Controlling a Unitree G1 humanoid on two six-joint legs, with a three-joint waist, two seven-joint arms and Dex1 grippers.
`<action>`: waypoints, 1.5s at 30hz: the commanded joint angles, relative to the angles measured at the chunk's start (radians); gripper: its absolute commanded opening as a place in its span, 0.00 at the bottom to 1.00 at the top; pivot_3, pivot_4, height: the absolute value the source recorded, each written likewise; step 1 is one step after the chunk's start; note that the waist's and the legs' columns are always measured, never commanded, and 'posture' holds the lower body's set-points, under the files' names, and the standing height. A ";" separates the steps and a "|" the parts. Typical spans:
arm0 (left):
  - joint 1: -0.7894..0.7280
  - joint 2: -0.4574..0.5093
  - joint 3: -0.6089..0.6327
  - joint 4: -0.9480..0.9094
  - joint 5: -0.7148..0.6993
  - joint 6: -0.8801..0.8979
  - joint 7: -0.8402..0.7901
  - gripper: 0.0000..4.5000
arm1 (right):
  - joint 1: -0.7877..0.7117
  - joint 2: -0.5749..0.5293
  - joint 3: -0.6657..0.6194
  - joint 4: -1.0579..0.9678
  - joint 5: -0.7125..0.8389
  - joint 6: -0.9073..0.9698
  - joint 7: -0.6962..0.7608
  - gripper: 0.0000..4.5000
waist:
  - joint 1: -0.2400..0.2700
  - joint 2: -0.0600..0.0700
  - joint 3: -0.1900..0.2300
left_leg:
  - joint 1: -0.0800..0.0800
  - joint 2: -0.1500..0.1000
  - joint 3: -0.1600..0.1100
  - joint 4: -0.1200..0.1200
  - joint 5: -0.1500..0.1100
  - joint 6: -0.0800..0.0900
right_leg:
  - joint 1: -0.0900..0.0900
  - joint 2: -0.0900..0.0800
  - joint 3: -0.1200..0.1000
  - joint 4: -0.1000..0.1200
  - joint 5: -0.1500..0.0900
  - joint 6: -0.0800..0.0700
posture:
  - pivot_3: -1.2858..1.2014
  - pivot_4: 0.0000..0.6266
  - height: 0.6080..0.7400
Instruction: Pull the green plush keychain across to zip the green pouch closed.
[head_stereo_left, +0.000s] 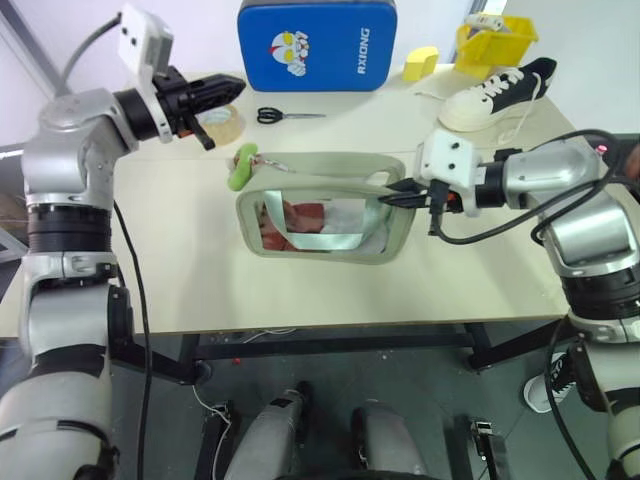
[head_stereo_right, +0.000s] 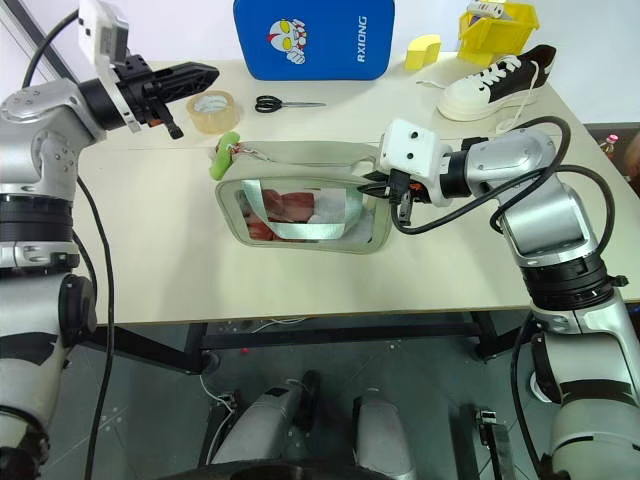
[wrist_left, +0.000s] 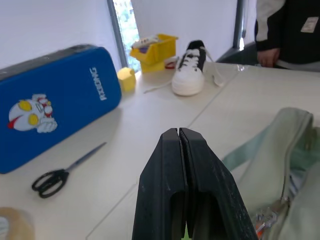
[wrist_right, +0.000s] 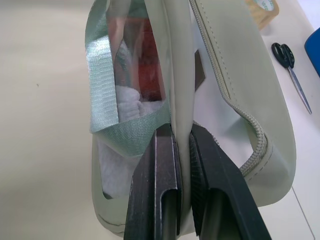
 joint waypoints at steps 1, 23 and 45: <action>0.033 0.059 0.003 0.007 0.032 -0.032 -0.027 0.21 | 0.007 -0.003 -0.019 -0.045 0.013 -0.005 -0.011 0.00 | -0.007 0.000 0.000 | 0.000 0.000 0.000 0.000 0.000 0.000 | 0.000 0.000 0.000 0.000 0.000 0.000 | 0.52 0.24 1.00; 0.138 0.006 -0.030 0.042 0.092 -0.076 -0.021 0.94 | 0.013 -0.015 -0.013 -0.060 0.028 0.000 -0.007 0.00 | -0.010 0.000 0.000 | 0.000 0.000 -0.001 0.004 -0.003 0.005 | 0.002 0.000 -0.001 0.000 0.000 0.000 | 0.52 0.24 1.00; -0.068 -0.051 -0.073 -0.041 0.061 -0.065 -0.094 0.01 | 0.006 -0.006 -0.011 -0.040 0.020 -0.007 -0.030 0.00 | -0.007 0.000 0.000 | -0.001 0.000 -0.001 0.006 -0.003 0.005 | 0.002 0.000 -0.002 0.000 0.000 0.000 | 0.52 0.24 1.00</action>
